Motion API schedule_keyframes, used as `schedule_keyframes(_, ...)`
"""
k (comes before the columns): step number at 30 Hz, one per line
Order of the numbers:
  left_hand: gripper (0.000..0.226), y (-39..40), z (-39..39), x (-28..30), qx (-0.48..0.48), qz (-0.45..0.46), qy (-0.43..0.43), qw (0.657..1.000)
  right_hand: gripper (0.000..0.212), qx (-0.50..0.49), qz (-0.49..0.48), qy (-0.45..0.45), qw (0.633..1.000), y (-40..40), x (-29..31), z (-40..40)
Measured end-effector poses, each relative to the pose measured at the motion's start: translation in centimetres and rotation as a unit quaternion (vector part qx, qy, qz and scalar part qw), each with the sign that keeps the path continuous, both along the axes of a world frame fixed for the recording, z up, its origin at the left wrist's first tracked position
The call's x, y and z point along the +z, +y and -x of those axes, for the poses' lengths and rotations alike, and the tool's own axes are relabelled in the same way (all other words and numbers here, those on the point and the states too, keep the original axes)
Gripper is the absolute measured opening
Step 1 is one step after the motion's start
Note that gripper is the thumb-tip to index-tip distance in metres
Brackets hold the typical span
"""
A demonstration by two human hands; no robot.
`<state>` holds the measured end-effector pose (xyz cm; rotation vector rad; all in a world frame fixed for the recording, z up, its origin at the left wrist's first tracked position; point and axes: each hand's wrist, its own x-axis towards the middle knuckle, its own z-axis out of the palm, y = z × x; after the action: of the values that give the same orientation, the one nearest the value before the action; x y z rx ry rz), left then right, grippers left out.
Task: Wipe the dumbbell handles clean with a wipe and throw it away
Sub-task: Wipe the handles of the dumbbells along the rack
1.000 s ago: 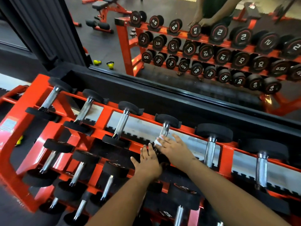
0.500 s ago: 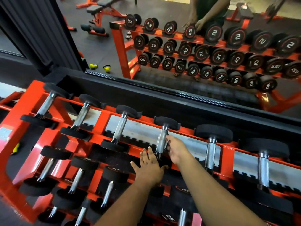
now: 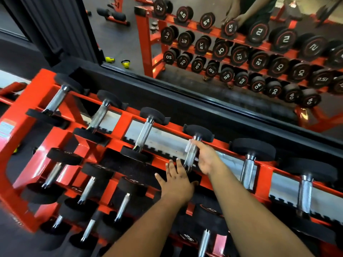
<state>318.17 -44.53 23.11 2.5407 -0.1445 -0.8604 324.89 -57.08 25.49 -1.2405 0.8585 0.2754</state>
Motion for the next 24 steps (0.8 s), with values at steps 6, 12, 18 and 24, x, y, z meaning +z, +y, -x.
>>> schedule_keyframes(6, 0.098, 0.1, 0.1, -0.1, -0.003, 0.018, 0.003, 1.0, 0.032, 0.01, -0.023, -0.007, 1.0, -1.6, -1.5, 2.9)
schedule_keyframes(12, 0.098, 0.4, -0.1, 0.1, -0.001, 0.034, 0.005, 0.999, 0.036, 0.057, -0.02, 0.048, 0.997, 0.2, -1.9, 3.0)
schedule_keyframes(18, 0.098, 0.2, 0.2, -0.4, -0.007, 0.034, -0.01, 0.999, 0.017, 0.055, 0.09, 0.019, 0.994, -0.3, -2.0, 4.6)
schedule_keyframes(24, 0.102, 0.8, 0.4, -0.2, -0.011, 0.051, -0.027, 0.998, 0.007, -0.044, 0.109, 0.008, 0.993, 1.7, -2.9, 5.6)
